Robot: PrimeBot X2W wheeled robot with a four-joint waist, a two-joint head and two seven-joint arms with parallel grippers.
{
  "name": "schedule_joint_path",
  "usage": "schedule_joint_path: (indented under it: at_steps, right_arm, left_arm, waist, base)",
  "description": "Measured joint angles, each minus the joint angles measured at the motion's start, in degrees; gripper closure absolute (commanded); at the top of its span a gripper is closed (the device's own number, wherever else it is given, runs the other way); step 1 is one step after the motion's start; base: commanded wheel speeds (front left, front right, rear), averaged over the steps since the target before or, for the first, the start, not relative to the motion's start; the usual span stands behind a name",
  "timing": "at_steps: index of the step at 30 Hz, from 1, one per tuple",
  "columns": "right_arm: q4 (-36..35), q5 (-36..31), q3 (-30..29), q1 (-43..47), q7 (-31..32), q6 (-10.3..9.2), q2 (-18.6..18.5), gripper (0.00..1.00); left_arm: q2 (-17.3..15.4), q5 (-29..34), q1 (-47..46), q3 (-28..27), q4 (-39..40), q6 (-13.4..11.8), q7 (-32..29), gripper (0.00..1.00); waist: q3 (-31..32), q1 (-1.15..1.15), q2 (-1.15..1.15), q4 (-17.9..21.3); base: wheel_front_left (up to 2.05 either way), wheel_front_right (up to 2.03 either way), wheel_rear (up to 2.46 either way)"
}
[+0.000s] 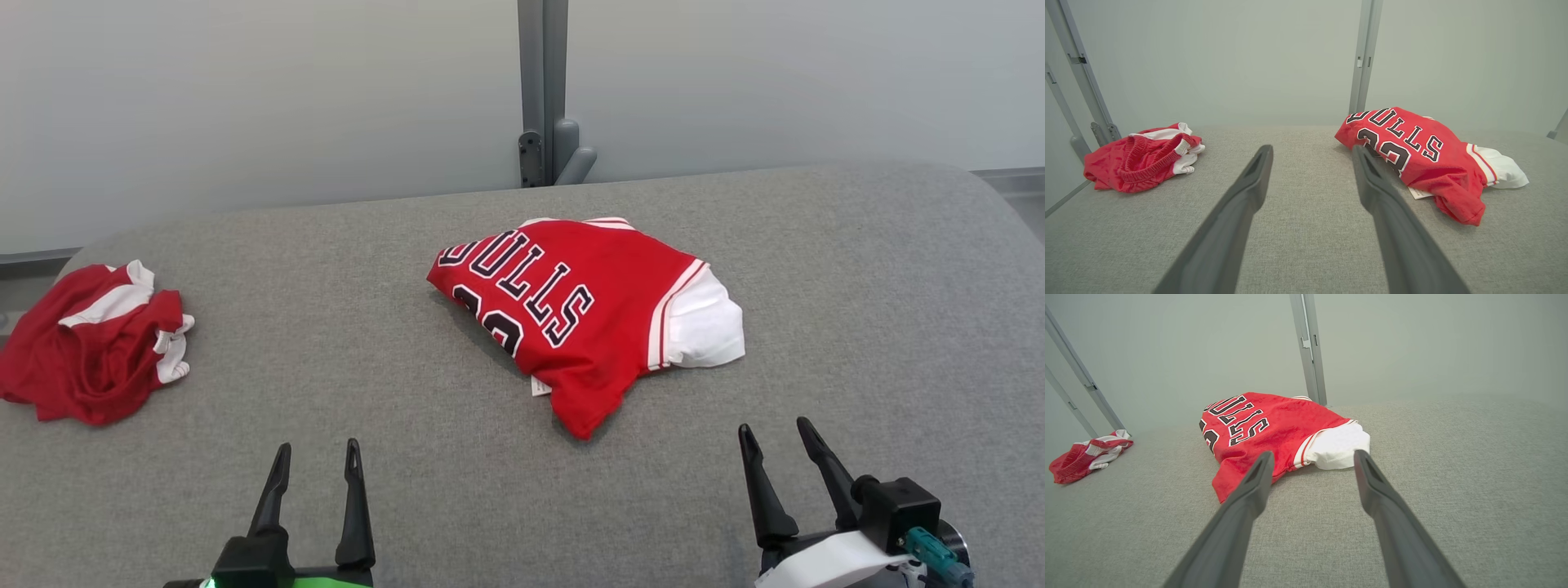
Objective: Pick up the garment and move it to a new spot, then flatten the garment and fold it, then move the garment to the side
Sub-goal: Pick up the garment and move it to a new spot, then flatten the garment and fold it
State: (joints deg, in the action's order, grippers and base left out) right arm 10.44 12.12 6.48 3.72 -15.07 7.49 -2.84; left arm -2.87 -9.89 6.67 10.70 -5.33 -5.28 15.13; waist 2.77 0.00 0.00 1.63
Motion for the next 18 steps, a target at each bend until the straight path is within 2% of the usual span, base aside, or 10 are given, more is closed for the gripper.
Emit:
schedule_joint_path:
  at_steps: [7, 18]
  right_arm:
    - [-2.1, -2.5, 0.0, 1.6, 0.0, 0.0, 0.0, 0.0]
    - [-3.6, -2.8, 0.2, 2.4, 0.0, 0.0, 0.0, 0.0]
  left_arm:
    - [0.0, 0.4, 0.5, -0.2, 0.0, -0.2, 0.0, 0.0]
    - [0.0, 0.4, 0.9, 0.0, -0.2, -0.5, 0.0, 0.0]
  waist:
    - [-0.1, 0.0, 0.0, -0.2]
    - [-0.1, 0.0, 0.0, 0.1]
  base:
    - [0.0, 0.0, 0.0]
    - [0.0, 0.0, 0.0]
